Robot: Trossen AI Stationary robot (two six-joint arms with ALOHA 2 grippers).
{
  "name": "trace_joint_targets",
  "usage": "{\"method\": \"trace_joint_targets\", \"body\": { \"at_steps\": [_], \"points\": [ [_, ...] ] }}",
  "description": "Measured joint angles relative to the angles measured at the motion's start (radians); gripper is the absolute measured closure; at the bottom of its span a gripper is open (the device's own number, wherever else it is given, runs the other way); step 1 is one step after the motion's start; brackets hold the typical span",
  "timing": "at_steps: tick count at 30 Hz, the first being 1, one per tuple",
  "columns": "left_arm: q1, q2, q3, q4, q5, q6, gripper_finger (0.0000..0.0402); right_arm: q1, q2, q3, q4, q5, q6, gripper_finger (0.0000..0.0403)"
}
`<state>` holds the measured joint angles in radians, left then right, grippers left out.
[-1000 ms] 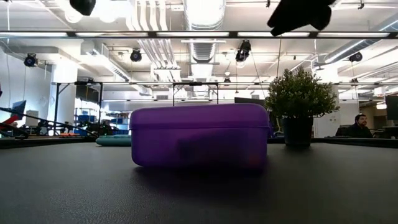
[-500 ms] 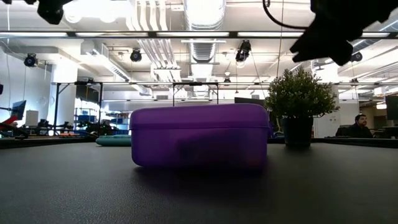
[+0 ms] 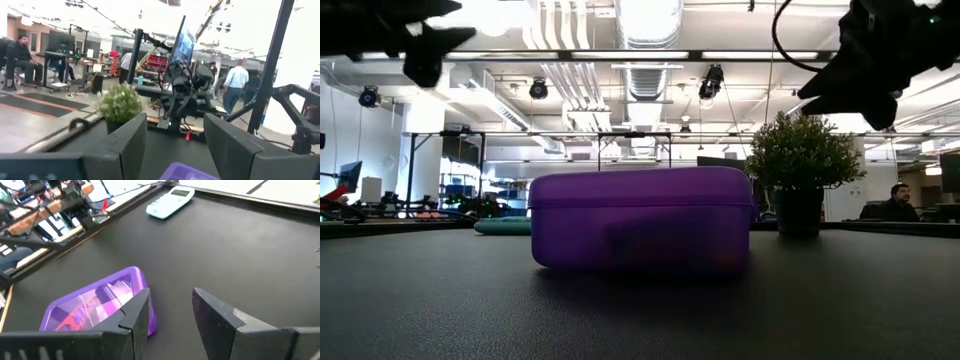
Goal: Pack school essentials
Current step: Return to Home Position
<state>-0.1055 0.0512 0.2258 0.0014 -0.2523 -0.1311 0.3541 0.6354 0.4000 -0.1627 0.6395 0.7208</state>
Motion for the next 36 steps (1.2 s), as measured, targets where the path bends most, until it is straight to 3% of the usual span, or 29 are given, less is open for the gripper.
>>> {"method": "trace_joint_targets", "body": {
  "at_steps": [5, 9, 23, 33, 36],
  "points": [
    [0.0, 0.009, -0.14, 0.199, -0.017, -0.062, 0.0219, -0.021, -0.089, -0.054, 0.02, 0.002, -0.034, 0.0264],
    [0.001, 0.002, -0.216, 0.219, -0.068, -0.155, 0.0219, -0.033, -0.175, -0.109, 0.022, 0.019, -0.02, 0.0264],
    [0.001, 0.007, -0.218, 0.165, -0.149, -0.177, 0.0219, -0.034, -0.435, -0.236, 0.026, 0.069, -0.013, 0.0264],
    [0.0, 0.011, -0.219, 0.167, -0.153, -0.177, 0.0219, -0.034, -0.529, -0.305, 0.028, 0.064, -0.015, 0.0264],
    [0.0, 0.012, -0.219, 0.167, -0.153, -0.177, 0.0219, -0.034, -0.54, -0.332, 0.054, 0.02, -0.017, 0.0264]
  ]
}}
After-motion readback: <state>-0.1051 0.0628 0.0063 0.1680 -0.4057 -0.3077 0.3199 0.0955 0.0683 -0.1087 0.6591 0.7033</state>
